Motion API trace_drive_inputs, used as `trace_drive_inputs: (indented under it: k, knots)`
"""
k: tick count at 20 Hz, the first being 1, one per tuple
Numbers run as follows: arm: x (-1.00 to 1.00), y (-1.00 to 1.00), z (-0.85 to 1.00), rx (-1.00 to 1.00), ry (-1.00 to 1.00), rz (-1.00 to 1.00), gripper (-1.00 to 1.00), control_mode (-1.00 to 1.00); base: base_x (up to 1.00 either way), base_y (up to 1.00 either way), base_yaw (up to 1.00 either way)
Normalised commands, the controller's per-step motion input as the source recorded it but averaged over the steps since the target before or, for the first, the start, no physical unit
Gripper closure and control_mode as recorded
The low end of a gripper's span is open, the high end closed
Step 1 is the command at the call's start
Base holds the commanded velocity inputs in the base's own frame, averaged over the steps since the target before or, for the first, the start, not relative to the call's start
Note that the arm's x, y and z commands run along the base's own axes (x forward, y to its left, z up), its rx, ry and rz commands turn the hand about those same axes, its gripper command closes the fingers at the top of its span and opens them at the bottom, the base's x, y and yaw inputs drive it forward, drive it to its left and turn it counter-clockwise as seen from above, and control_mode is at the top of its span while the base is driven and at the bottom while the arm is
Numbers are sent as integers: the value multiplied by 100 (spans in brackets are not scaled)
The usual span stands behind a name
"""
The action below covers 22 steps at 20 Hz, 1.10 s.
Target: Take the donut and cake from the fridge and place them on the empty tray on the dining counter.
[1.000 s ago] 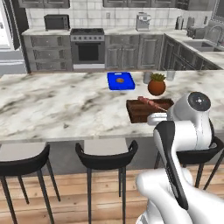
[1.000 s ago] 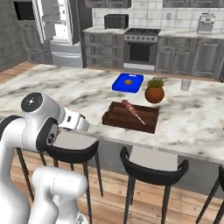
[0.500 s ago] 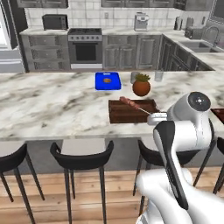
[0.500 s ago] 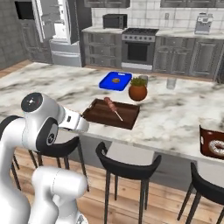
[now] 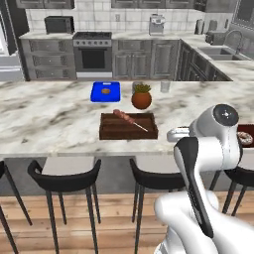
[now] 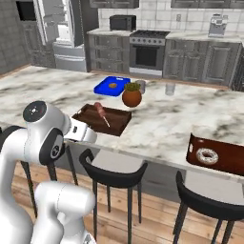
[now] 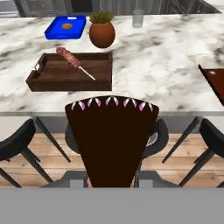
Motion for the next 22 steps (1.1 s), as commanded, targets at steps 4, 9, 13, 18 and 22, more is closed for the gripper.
trace_drive_inputs:
  k: [4,9,13,18,22]
  knots:
    - [0,0,0,0,0,0,100,100,-8,-59,4]
    - [0,0,0,0,0,0,100,100,-10,-55,0]
    - [0,0,0,0,0,0,100,100,-9,-50,-1]
    - [0,0,0,0,0,0,100,100,-6,-49,-1]
    - [0,0,0,0,0,0,100,100,-4,-52,0]
